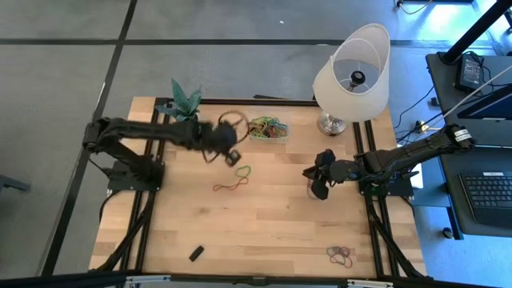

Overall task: Pick and place rubber bands into bin
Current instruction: Put the yellow rubber band into the transparent bin

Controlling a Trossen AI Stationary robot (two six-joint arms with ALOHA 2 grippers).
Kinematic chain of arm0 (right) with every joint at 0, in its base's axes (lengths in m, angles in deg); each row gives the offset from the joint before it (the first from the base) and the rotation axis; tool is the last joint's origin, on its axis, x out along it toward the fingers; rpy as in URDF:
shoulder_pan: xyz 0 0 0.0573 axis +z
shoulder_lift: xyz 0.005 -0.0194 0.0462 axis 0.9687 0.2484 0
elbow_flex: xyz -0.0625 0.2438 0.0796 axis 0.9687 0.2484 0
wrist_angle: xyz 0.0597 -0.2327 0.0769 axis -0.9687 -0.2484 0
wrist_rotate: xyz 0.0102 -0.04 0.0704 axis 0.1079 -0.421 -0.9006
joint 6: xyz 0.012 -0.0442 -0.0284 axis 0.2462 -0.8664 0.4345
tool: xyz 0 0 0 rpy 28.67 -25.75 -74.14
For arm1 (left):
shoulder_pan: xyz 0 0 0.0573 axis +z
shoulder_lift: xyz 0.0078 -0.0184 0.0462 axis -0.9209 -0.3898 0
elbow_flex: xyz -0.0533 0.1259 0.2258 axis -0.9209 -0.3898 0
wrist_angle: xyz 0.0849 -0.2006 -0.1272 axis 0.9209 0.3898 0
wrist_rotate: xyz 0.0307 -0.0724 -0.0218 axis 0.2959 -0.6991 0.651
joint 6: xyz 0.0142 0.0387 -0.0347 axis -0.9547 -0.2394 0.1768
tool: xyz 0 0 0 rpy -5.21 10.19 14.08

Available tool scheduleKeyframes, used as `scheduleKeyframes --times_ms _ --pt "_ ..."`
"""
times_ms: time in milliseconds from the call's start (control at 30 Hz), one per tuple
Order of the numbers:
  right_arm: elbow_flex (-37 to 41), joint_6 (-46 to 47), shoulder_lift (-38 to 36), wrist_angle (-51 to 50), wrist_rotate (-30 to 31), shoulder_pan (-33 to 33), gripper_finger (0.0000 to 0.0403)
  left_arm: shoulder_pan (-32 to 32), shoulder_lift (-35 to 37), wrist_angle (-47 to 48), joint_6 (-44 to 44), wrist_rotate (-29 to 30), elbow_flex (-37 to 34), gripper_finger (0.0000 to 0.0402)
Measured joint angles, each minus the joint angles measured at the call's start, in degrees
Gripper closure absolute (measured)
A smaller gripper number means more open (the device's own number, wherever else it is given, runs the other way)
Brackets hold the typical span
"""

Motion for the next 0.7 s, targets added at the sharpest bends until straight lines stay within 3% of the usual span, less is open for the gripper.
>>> scheduleKeyframes --times_ms 267,533,700 --pt "0.0 1.9 0.0 0.0 0.0 0.0 0.0344 14.4 -8.6 -7.4 -27.8 -4.2 13.9 0.04" --pt "0.0 7.8 0.0 -0.1 5.0 0.0 0.0344 21.1 -24.6 -10.0 -42.2 -14.2 28.2 0.04" --pt "0.0 9.7 0.0 0.0 6.0 0.0 0.0344 22.3 -32.5 -10.2 -48.9 -17.0 30.9 0.04"
